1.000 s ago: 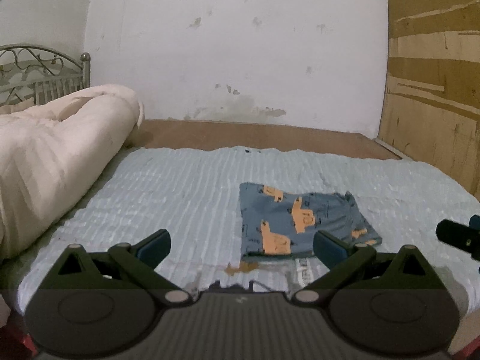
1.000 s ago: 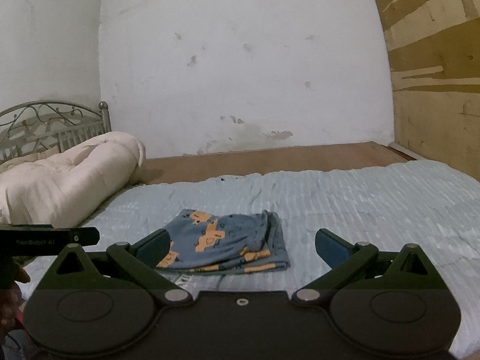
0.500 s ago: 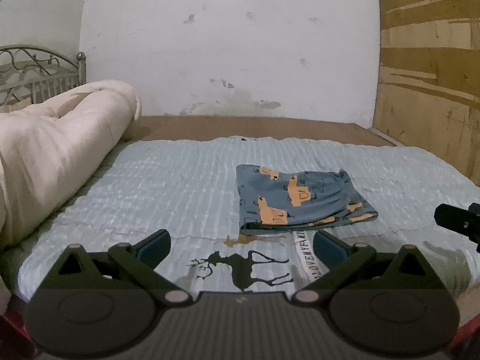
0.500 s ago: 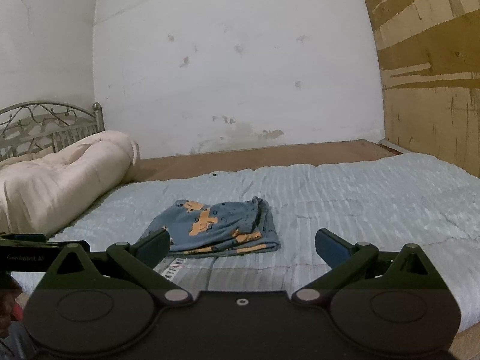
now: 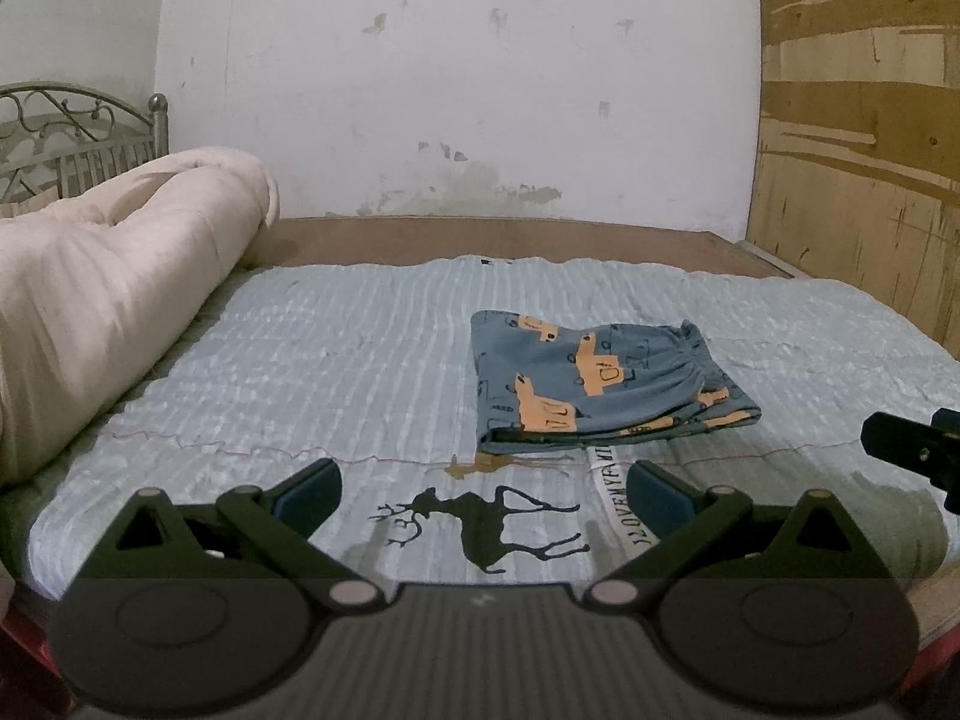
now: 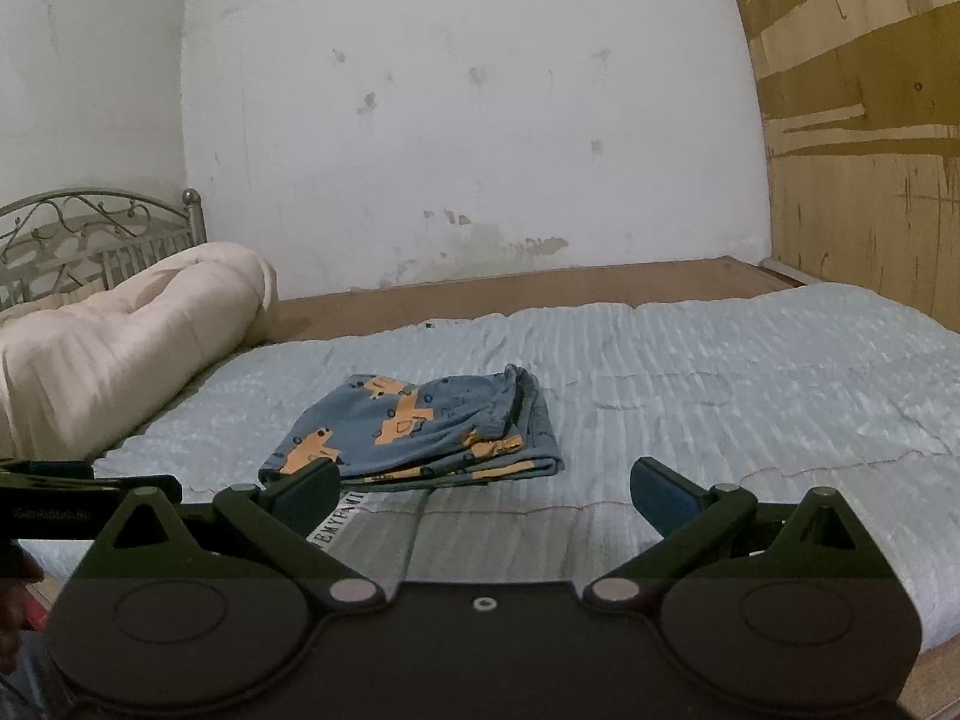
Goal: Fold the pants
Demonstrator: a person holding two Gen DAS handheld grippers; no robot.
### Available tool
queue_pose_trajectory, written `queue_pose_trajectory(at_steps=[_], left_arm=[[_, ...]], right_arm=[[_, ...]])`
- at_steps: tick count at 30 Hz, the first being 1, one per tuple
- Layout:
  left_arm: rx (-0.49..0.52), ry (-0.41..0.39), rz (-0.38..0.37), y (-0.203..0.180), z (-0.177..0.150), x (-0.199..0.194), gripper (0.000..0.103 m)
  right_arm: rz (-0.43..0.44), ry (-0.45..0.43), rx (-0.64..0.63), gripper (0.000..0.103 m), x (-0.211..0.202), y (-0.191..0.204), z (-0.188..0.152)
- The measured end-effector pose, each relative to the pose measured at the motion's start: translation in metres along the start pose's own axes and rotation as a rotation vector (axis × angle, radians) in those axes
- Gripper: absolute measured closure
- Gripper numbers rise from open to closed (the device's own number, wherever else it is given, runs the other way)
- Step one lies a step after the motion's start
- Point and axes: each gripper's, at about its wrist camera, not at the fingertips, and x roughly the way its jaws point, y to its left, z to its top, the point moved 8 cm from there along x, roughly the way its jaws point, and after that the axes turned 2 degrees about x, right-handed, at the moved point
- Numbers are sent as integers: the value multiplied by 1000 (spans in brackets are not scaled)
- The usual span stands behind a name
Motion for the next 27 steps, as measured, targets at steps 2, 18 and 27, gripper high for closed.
queue_pose_trajectory(at_steps=[2,18,27], left_arm=[[1,3,0,0,0,1,0],[0,5,-1,0,0,2,0],[-1,5,-2,0,0,2,0]], right_arm=[[-1,2,1,1,1,0,-1],[-2,5,2,1,2,-2,-1],[-2,3,3,1,2,-2,-1]])
